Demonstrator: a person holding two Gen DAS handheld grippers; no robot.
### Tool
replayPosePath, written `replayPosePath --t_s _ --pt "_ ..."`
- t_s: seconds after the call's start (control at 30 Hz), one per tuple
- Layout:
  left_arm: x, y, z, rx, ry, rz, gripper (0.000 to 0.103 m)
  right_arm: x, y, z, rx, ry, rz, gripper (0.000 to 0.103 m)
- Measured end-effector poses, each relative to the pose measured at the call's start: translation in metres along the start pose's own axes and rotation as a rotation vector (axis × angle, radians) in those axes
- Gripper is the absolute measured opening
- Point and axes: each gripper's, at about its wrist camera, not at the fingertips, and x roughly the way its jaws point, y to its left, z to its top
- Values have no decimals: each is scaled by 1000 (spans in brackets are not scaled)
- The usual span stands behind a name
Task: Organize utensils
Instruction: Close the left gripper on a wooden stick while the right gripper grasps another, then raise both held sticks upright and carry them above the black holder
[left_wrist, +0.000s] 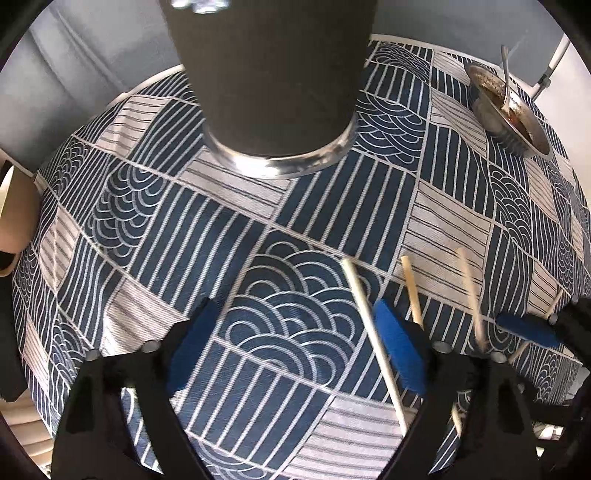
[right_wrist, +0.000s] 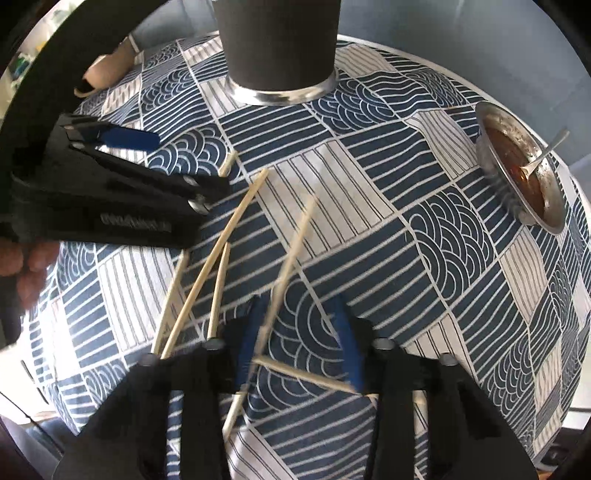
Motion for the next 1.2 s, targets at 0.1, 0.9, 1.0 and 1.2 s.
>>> replayPosePath --t_s 0.1,0.9,1.0,1.2 --pt "-8 10 -4 -10 -8 -10 41 0 -1 1 23 5 -3 9" --pt "-31 72 -34 -211 72 -144 5 -7 -41 12 259 -11 203 5" --pt "-34 74 -36 -210 74 -139 5 -1 -30 18 218 12 121 5" --pt "-40 76 -40 -223 66 -151 5 2 -12 23 162 39 18 8"
